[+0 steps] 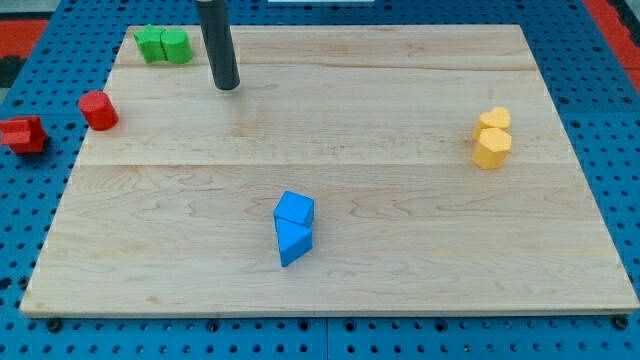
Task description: Point your arm to the blue cube
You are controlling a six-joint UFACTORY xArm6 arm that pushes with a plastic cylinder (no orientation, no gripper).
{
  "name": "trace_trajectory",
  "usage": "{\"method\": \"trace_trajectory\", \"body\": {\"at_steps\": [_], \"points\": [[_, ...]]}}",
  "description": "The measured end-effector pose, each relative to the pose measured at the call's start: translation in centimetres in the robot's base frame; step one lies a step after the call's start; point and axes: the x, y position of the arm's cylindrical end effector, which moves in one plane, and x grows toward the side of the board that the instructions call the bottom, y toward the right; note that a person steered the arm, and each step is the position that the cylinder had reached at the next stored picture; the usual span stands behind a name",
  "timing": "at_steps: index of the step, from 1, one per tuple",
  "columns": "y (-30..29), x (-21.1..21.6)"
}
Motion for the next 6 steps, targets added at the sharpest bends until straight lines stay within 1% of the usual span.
{"method": "trace_trajectory", "body": {"at_steps": [2,3,4,5,6], "points": [[0.5,0.5],[4.4,4.7],[8.3,11.7],[11.4,13.9],[12.0,15.7]]}}
